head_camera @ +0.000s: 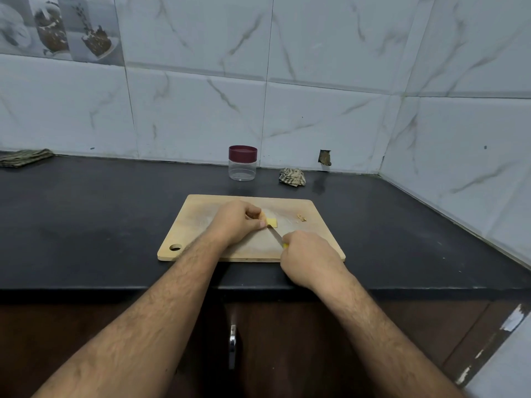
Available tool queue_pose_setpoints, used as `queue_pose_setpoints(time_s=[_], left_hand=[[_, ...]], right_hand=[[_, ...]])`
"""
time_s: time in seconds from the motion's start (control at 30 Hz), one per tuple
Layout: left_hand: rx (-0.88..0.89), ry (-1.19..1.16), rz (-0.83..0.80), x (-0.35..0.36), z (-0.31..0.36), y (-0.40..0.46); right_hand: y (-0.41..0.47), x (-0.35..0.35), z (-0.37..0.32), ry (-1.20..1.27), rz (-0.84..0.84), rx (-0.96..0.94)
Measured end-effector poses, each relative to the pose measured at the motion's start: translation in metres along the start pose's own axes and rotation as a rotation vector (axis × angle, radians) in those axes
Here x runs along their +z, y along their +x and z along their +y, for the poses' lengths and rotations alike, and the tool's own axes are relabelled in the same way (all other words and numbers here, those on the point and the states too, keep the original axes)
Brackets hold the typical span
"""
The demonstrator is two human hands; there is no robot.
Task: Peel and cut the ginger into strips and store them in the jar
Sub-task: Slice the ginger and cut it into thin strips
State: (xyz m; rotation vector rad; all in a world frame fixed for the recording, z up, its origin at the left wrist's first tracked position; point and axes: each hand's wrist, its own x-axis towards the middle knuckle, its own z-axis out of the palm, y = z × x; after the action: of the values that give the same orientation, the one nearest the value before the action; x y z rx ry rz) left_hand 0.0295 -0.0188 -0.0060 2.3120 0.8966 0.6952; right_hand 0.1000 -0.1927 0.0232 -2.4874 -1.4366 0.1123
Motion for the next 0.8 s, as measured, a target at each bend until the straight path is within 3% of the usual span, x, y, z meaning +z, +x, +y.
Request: queue_pose_setpoints(time_s=[0.23, 0.8], left_hand=[[0.008, -0.008, 0.03, 0.001, 0.001, -0.003], [0.013, -0.071, 0.036, 0.002, -0.002, -0.003]], right_hand=[[0.001, -0.006, 0.001, 0.055, 0.131, 0.013], [0.026, 0.009, -0.017, 0.005, 0.127, -0.003]])
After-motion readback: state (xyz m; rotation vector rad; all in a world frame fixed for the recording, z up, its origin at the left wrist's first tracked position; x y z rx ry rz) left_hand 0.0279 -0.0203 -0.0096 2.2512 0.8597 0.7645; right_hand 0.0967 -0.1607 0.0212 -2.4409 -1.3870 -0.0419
